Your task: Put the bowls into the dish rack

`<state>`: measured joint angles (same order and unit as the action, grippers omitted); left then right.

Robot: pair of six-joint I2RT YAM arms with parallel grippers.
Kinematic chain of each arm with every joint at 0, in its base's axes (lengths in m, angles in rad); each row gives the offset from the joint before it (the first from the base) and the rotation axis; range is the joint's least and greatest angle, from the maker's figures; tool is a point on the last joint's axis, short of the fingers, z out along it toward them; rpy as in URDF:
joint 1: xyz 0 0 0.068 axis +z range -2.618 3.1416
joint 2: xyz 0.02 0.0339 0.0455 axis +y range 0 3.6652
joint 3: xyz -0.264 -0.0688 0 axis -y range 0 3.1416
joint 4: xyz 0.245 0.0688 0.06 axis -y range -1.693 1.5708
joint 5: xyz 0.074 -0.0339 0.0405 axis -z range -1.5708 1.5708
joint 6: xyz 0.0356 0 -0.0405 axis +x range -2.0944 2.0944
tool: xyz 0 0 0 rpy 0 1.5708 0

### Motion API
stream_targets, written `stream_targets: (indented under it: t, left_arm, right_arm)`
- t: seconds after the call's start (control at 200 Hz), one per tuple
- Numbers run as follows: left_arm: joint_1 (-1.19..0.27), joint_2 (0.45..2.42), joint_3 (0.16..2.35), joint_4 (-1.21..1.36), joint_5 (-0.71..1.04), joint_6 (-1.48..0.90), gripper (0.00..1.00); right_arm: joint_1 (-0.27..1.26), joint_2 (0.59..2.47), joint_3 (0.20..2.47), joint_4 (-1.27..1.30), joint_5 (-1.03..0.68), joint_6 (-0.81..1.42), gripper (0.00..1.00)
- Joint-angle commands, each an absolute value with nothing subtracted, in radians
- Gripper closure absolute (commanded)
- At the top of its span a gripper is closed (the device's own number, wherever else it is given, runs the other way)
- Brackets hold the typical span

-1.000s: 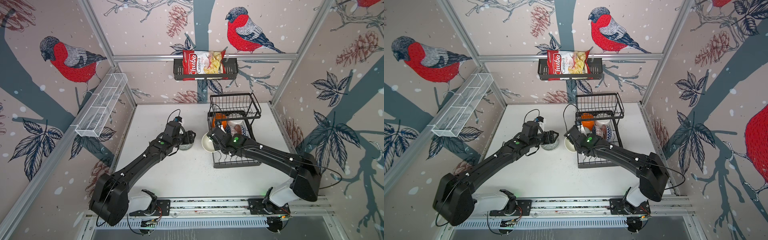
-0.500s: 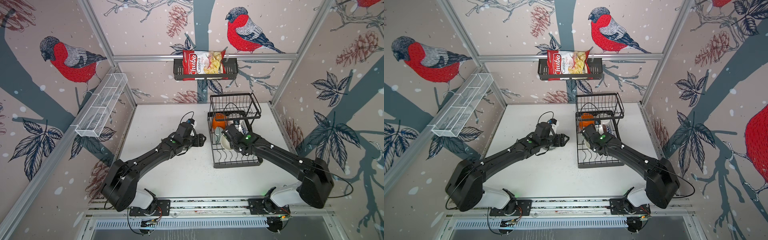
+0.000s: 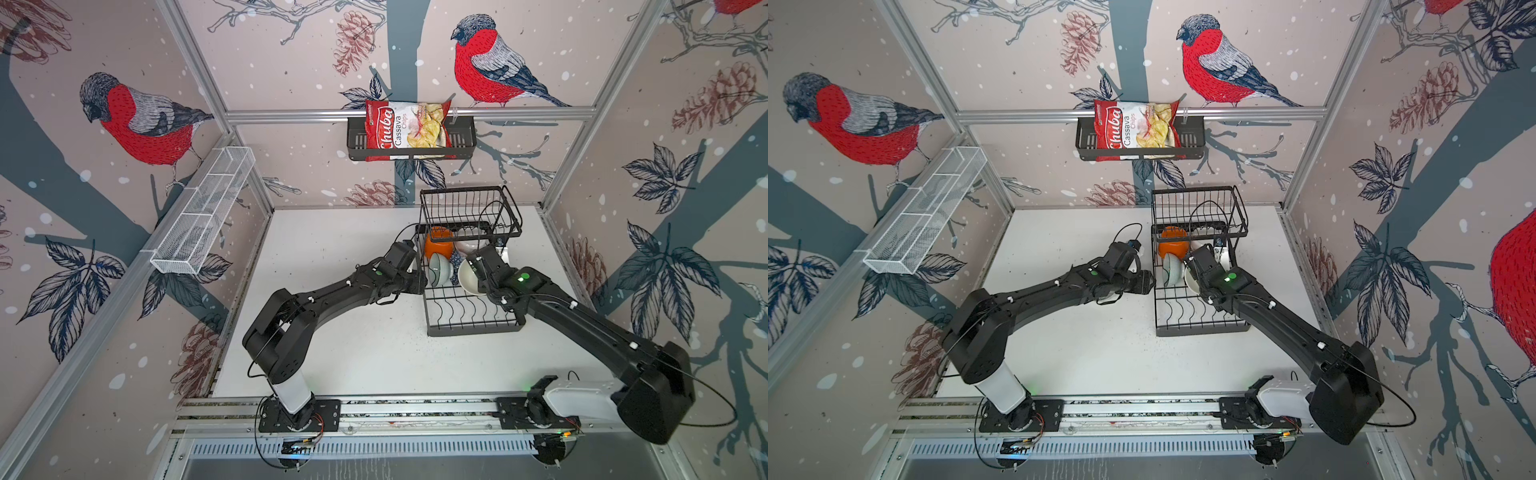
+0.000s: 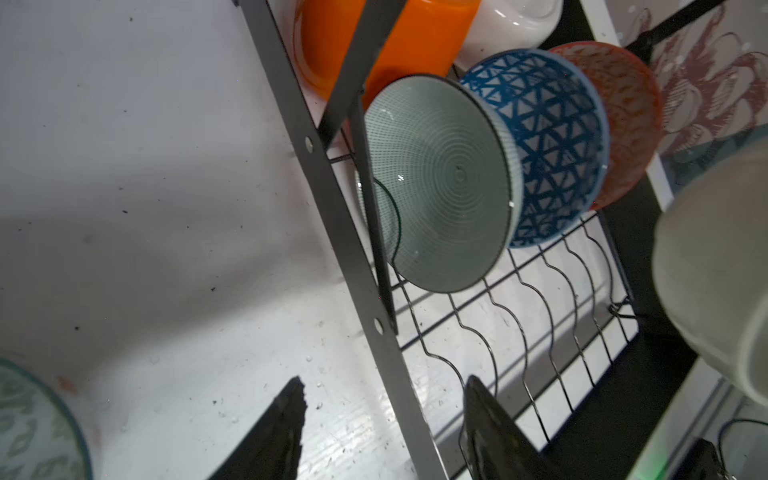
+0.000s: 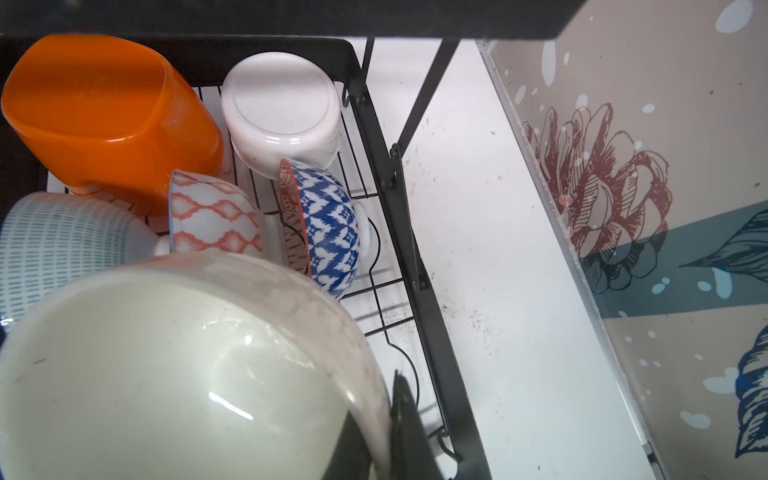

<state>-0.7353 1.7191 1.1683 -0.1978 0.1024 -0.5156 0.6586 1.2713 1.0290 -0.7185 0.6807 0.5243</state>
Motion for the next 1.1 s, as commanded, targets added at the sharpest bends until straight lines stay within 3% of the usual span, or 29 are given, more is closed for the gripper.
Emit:
stream_targets:
  t: [0.0,0.19,0.685,1.096]
  left_arm:
    - [-0.738,1.749,1.199,-0.241,0.092,-0.496,0.43]
    - [-0.741,1.802,1.249,-0.276,0.064,-0.485,0.55]
    - [-0.742,1.89,1.319,-0.303,0.052,-0.483,0.72]
    - [-0.718,1.924,1.359,-0.381,-0.035,-0.484,0.77]
  right_arm:
    - [0.651,1.258,1.02,-0.654,0.681,0.525,1.0]
    - [0.639,1.257,1.004,-0.632,0.657,0.509,1.0]
    - [0.629,1.263,0.989,-0.601,0.618,0.497,1.0]
    - [0.63,1.287,0.996,-0.641,0.621,0.496,1.0]
